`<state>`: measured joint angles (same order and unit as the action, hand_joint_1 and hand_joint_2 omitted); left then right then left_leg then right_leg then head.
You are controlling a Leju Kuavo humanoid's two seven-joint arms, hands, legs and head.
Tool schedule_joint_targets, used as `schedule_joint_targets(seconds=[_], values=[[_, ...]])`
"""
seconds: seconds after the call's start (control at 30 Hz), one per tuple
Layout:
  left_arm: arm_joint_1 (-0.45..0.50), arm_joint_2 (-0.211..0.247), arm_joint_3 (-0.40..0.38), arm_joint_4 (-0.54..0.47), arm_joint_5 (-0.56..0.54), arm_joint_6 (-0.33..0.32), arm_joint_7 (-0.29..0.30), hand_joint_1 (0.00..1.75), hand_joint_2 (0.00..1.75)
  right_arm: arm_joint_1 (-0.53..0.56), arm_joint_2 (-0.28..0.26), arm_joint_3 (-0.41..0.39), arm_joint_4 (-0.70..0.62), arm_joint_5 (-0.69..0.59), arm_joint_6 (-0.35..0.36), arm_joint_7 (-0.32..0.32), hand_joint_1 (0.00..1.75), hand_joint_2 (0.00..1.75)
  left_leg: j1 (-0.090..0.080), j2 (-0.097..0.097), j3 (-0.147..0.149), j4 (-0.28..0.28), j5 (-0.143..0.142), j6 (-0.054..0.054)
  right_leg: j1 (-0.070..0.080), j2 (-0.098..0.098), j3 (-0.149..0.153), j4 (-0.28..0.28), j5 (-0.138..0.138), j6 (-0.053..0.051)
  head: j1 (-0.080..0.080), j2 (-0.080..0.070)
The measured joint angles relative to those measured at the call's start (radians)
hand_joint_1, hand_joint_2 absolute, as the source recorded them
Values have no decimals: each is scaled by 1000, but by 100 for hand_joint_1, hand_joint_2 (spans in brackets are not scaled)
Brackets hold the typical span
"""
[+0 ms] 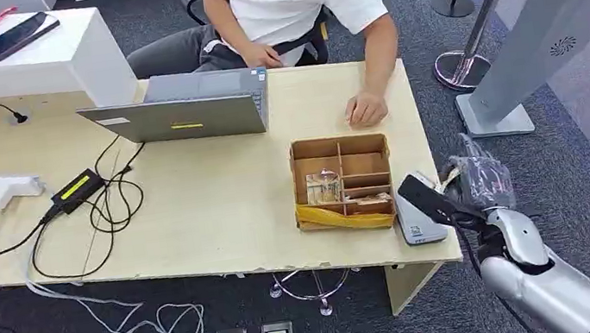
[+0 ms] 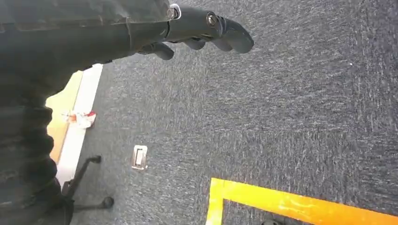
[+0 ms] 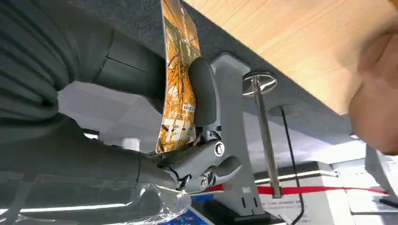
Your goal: Pass the card to the sensor for recognition and then transmit it.
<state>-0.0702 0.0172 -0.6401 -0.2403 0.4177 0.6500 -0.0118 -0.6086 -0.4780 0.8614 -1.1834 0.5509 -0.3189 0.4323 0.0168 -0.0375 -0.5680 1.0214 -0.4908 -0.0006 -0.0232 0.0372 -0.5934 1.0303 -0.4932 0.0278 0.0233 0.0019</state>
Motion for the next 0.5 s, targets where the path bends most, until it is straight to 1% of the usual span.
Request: schedule_joint_targets(seconds=[0.2, 0.5], values=[[-1, 0, -15, 0, 13, 8, 3, 0, 175, -8, 63, 17, 65, -19, 3, -38, 175, 175, 0, 0, 0, 0, 0, 0, 0, 0, 0, 0, 0, 0, 0, 0], [-1, 2, -25, 0, 36, 6, 3, 0, 175, -8, 106, 36, 135, -55, 2, -61, 175, 175, 0, 0, 0, 0, 0, 0, 0, 0, 0, 0, 0, 0, 0, 0]])
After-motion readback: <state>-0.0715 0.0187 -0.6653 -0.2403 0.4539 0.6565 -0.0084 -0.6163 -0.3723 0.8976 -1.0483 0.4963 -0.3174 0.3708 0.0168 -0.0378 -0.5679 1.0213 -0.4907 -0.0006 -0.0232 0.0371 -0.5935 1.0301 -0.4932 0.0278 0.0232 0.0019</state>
